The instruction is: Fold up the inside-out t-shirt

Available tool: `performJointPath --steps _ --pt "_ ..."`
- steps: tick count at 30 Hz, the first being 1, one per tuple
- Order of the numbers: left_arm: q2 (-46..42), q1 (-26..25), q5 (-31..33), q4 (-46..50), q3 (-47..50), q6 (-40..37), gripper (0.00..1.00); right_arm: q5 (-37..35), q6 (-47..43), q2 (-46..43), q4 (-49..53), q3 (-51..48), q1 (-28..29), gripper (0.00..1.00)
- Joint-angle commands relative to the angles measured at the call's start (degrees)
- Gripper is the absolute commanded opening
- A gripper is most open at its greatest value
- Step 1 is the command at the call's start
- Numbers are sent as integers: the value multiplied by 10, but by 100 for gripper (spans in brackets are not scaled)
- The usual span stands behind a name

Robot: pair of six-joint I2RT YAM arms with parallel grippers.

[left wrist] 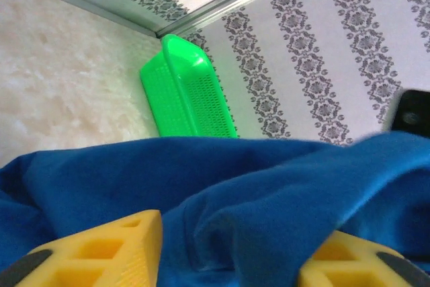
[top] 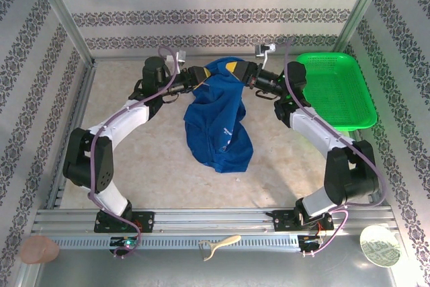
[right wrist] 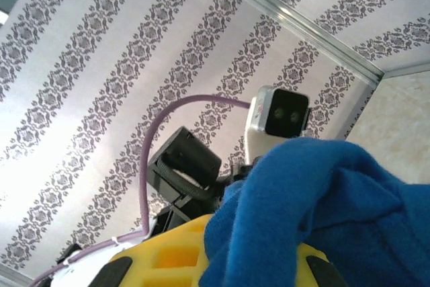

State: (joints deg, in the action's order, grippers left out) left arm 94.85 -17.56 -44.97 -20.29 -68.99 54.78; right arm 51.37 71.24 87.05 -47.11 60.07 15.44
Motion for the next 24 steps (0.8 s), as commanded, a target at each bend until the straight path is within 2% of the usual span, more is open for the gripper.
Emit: performJointPath --steps 1,3,7,14,24 --pt "-49 -3 -8 -32 7 -17 57 11 67 -3 -131 -13 -23 0" --pt "-72 -3 -3 -23 11 -22 60 12 66 -5 -123 -16 -27 0" --pt "-88 -11 -9 -40 -3 -3 60 12 60 -4 -112 -26 -27 0" --pt "-32 -57 -12 -85 -86 51 58 10 54 -4 -104 -41 -25 0" --pt "5 -84 11 -54 -115 34 57 4 50 -6 -99 -48 -24 0"
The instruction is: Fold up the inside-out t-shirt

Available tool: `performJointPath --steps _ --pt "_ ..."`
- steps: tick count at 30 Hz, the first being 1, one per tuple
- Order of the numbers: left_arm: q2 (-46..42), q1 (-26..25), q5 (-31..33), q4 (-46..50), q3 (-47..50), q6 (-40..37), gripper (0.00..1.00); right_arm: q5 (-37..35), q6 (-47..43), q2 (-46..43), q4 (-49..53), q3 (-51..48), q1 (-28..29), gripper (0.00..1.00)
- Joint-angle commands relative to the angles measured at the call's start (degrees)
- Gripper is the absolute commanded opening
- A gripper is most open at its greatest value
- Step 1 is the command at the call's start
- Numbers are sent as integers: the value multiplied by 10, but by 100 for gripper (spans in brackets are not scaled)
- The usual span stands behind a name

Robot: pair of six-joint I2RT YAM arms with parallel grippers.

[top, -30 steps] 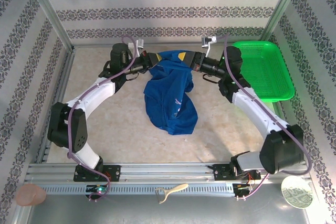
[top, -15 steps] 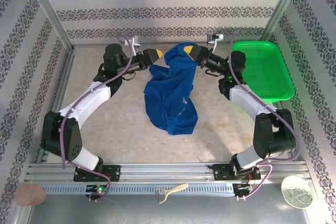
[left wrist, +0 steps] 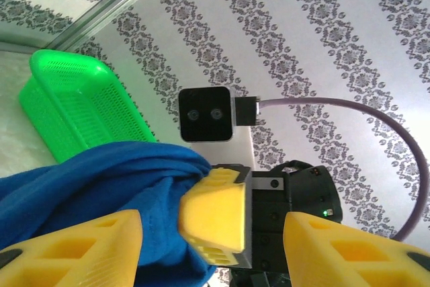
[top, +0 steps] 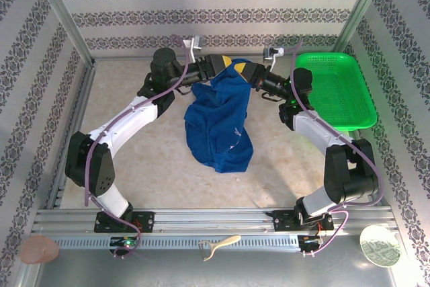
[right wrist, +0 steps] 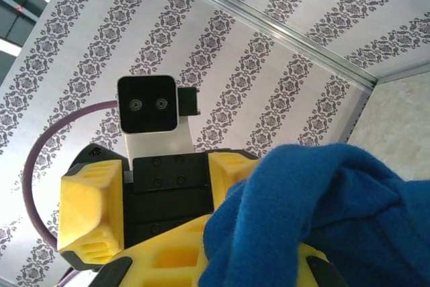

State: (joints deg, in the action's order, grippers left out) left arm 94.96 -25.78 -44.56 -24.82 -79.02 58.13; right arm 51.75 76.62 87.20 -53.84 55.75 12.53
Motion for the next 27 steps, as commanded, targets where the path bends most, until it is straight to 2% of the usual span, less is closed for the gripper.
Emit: performJointPath --steps 1,7,11,23,25,27 --pt "6 -2 9 -9 -14 0 57 -1 -3 -8 -32 -6 4 0" --pt "17 -1 26 -12 -20 -4 56 -4 -6 -13 -30 -13 2 0" --pt "-3 -2 54 31 -9 -38 57 -5 -7 -18 -25 -11 -1 0" --pt "34 -14 23 -6 -30 -2 56 -6 -9 -13 -20 -7 0 0" --pt "38 -18 23 -10 -31 0 54 -6 -9 -12 -19 -6 0 0" --pt "41 -21 25 -14 -32 2 46 -5 -9 -12 -16 -6 0 0"
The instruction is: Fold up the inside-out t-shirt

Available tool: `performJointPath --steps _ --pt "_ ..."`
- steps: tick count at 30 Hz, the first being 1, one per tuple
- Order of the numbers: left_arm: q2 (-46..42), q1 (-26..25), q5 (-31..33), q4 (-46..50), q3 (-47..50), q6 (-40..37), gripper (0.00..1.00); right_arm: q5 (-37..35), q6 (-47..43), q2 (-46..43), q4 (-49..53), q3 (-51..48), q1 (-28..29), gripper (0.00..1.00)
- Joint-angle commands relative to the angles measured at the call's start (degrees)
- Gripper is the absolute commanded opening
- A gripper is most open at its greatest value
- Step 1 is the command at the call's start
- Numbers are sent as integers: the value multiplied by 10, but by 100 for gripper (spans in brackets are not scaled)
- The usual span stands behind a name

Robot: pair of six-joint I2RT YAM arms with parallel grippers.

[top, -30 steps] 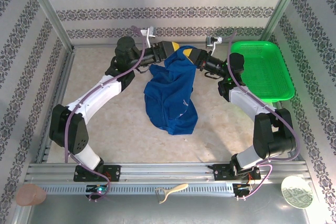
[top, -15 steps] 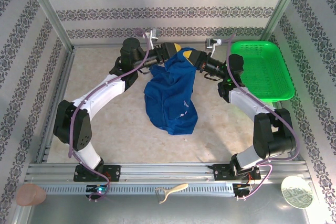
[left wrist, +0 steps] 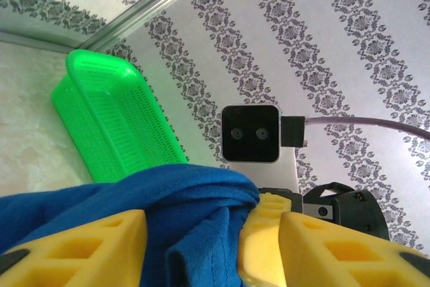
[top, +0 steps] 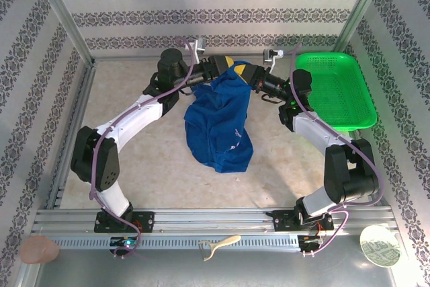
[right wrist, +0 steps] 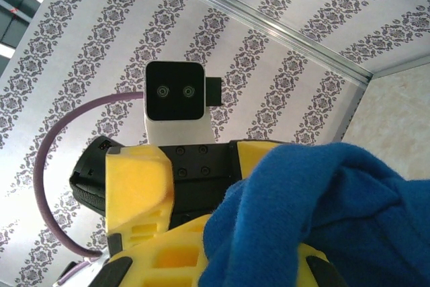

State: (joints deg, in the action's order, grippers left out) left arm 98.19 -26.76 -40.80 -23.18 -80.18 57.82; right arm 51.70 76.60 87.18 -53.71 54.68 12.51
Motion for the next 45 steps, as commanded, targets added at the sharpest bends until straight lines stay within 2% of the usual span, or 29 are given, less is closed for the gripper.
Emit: performJointPath --steps 1,4,5,6,8,9,12,14,17,19,21,23,26,31,34,35,39,40,41,43,45 --pt "9 -10 -11 -33 -20 6 40 -4 -10 -11 -16 4 0 0" --pt "13 -10 -11 -26 -37 6 16 -4 -16 -13 -8 -2 -1 0" --pt "14 -8 -11 -21 -48 6 3 -5 -22 -14 1 -6 -1 7" --pt "14 -6 -12 -12 -62 5 0 -9 -34 -17 18 -10 -4 23" --pt "11 3 -13 11 -94 4 0 -26 -73 -32 82 -25 -16 46" --pt "7 9 -14 16 -110 8 0 -39 -101 -45 137 -32 -26 51" --pt "-7 21 -24 26 -155 21 0 -74 -154 -80 251 -47 -59 51" --pt "-9 25 -34 29 -171 33 0 -84 -169 -101 291 -49 -73 49" --pt "-6 28 -12 173 -213 11 0 -115 -219 -143 400 -22 -73 45" --pt "-16 21 7 198 -215 1 0 -143 -269 -168 493 15 -60 41" --pt "-24 12 46 280 -235 -37 0 -180 -321 -187 580 62 -30 42" --pt "-26 7 64 308 -241 -57 0 -215 -357 -194 635 100 5 49" --pt "-27 2 72 293 -229 -42 0 -270 -388 -185 676 144 63 64" --pt "-20 -15 74 290 -233 -40 0 -308 -407 -118 678 195 126 68" --pt "-18 -29 75 281 -232 -33 0 -336 -413 -67 669 204 137 63" --pt "-19 -36 75 277 -233 -30 0 -344 -416 -49 664 203 136 57" --pt "-20 -72 76 263 -233 -27 0 -370 -409 -17 628 165 113 7" --pt "-19 -79 72 255 -232 -26 0 -360 -402 -15 609 148 104 0" --pt "-17 -88 56 235 -229 -22 2 -346 -394 -15 589 132 90 0" --pt "-8 -95 -5 160 -219 -5 28 -317 -385 -20 555 103 69 0" --pt "-24 -93 -24 108 -183 2 46 -289 -379 -31 524 76 50 0"
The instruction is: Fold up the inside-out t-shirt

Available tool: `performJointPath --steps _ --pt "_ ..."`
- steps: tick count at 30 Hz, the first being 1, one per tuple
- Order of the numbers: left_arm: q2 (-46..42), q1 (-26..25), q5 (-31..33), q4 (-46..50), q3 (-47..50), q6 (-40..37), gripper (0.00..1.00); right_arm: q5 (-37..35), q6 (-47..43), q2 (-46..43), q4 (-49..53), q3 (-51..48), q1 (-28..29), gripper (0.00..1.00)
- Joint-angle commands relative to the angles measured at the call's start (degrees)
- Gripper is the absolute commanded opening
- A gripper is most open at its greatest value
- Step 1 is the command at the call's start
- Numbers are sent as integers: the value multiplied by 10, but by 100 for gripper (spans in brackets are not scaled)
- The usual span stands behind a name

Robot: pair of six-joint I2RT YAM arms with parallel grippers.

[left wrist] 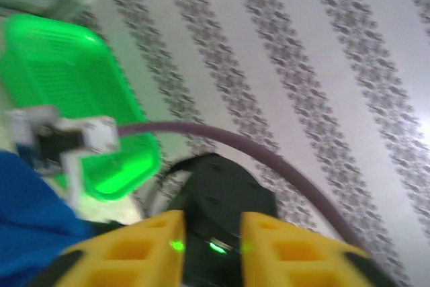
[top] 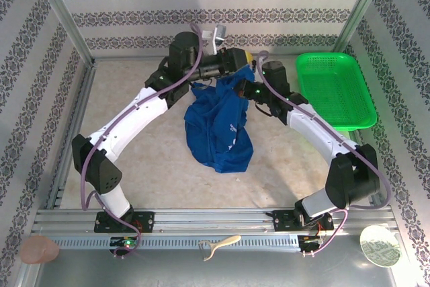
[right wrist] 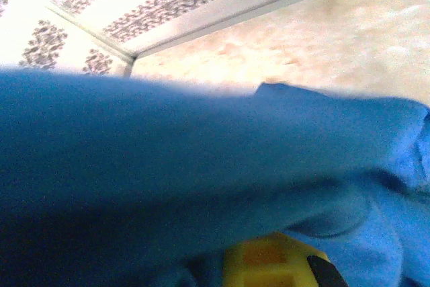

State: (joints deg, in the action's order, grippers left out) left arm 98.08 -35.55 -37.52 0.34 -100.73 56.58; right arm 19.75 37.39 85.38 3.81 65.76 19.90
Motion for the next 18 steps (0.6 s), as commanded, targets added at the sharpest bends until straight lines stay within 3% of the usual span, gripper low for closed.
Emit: performJointPath --steps 1,3,6,14,18 --pt "-37 -3 -46 -135 46 3 54 42 14 -19 -63 -46 -30 0" --pt "-72 12 -10 -107 85 -40 67 62 17 -35 -86 -70 -41 0" --pt "-103 45 34 -62 139 -64 71 89 29 -56 -115 -98 -51 0" --pt "-75 75 50 77 199 -197 73 148 35 -116 -148 -154 -52 0" --pt "-30 84 18 55 212 -183 73 175 33 -135 -156 -170 -51 0"
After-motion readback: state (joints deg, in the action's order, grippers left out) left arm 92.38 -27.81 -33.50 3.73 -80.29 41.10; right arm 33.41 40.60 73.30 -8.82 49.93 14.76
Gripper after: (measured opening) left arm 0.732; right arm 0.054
